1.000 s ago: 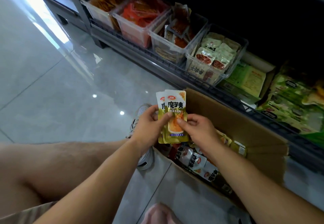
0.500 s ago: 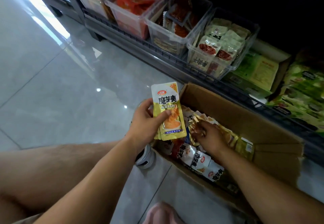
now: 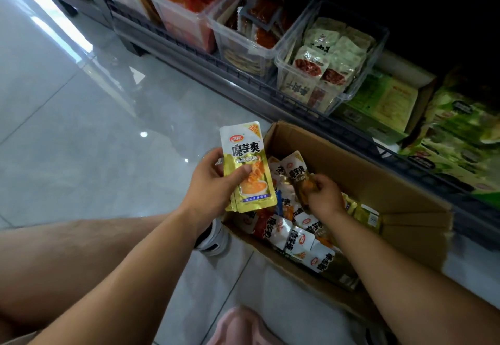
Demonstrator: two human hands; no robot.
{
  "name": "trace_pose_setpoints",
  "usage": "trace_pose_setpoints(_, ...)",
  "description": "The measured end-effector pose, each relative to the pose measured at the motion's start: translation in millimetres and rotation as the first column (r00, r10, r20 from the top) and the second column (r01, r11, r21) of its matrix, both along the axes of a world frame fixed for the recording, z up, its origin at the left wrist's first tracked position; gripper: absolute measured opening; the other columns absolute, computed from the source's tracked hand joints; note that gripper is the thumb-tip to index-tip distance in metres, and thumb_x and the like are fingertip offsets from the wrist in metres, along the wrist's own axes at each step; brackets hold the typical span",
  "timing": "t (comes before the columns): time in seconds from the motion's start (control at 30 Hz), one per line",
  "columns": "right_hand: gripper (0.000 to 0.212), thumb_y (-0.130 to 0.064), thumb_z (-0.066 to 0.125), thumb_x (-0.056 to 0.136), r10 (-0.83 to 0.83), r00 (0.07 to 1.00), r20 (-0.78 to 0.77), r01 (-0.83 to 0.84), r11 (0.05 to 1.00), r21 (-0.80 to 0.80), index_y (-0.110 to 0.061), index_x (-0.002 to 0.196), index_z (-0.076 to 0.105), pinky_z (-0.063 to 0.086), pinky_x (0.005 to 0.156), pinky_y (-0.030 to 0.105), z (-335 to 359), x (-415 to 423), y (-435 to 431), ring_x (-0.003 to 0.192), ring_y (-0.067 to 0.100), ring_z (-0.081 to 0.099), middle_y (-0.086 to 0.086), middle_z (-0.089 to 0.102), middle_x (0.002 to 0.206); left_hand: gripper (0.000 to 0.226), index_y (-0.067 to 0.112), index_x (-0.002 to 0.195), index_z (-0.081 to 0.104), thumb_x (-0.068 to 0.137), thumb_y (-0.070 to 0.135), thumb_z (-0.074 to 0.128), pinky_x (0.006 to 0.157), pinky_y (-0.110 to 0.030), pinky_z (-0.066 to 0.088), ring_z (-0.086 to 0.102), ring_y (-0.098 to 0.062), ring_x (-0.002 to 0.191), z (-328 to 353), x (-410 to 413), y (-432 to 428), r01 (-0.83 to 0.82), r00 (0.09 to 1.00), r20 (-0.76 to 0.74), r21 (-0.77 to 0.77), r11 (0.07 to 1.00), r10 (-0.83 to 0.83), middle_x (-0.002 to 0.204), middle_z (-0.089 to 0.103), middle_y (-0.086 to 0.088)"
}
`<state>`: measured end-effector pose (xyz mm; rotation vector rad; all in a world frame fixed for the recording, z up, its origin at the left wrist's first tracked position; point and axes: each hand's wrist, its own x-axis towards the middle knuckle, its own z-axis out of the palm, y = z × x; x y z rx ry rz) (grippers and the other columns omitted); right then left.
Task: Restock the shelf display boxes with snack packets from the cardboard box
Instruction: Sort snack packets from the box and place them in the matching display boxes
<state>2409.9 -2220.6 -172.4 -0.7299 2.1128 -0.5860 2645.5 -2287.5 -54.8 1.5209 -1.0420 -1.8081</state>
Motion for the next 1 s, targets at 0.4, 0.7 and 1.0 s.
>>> trace_pose_setpoints(0.4,0.010,-0.013,0.069,0.092,-0.039,0.835,0.548,0.185,0.959,-0.213,-0.017,0.101,0.073,0.061,0.080,0.041,135.0,51.2,-13.2,0.084,0.025,0.075,0.005,0.078,0.093,0.039,0.014,0.128,0.062,0.091,0.012,0.075,0.069,-0.035,0.064,0.078,-0.026,0.089,16.8,0.6,6.0,0.026,0.999,-0.038,0.003,1.000,-0.026,0.105,0.079,-0.008)
trace_pose_setpoints(0.7,0.015,-0.031,0.062,0.098,0.011,0.924,0.381,0.051,0.987,-0.151,-0.020,0.104,0.070,0.056,0.068,0.028,108.6,52.6,-13.7,0.076,0.017,0.068,0.000,0.073,0.087,0.042,0.011,0.129,0.059,0.090,0.008,0.075,0.066,-0.034,0.064,0.079,-0.027,0.087,16.7,11.6,4.2,0.007,1.000,-0.029,0.020,1.000,-0.007,0.105,0.079,-0.011)
trace_pose_setpoints(1.0,0.035,-0.013,0.059,0.099,0.163,0.987,0.001,-0.162,0.984,0.078,-0.013,0.134,0.059,0.048,0.096,0.034,10.2,-9.4,-9.0,0.119,0.027,0.059,0.008,0.062,0.132,0.042,0.015,0.130,0.059,0.091,0.008,0.074,0.071,-0.037,0.064,0.078,-0.027,0.090,6.6,9.9,-6.4,-0.024,0.999,-0.035,0.028,0.999,0.025,0.105,0.079,-0.007)
